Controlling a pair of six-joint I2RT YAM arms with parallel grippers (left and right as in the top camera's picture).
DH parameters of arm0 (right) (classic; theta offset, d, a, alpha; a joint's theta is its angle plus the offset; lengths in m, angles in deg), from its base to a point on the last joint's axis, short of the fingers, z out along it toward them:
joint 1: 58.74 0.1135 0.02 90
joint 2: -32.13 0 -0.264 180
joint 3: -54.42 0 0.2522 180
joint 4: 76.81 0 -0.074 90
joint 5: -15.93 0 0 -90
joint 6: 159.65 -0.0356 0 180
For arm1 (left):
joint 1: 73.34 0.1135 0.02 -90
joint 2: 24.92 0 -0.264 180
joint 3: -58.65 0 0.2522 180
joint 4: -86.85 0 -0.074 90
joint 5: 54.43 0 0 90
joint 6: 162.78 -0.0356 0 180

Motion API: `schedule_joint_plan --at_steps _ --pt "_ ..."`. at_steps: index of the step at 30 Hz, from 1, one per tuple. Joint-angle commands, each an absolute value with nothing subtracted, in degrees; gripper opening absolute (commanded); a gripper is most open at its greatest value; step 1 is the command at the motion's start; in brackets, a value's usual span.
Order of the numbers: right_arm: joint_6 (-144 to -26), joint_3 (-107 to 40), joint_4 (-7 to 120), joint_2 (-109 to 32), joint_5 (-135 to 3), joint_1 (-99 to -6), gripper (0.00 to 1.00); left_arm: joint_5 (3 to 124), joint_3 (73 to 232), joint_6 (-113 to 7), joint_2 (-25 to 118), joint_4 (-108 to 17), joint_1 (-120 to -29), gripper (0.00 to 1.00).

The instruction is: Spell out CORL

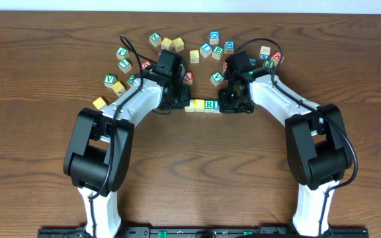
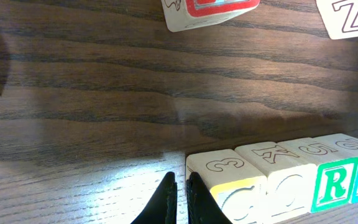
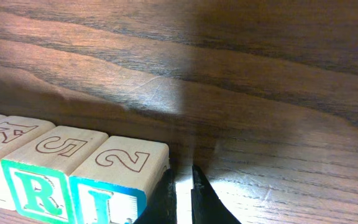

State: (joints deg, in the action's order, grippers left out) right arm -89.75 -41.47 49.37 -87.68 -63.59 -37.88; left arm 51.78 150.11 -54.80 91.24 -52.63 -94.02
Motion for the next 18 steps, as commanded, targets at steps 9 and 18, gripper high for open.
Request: schedule_joint_plan --at_steps 9,18 --pt "-89.49 -43.67 47.05 -84.16 -66.93 -40.32 0.09 52.48 149.67 -55.63 90.85 -51.58 -90.77 0.08" --pt "-89.49 -43.67 45.76 -82.89 -67.74 -41.53 0.09 45.59 149.73 -56.70 86.92 -48.67 -89.63 0.08"
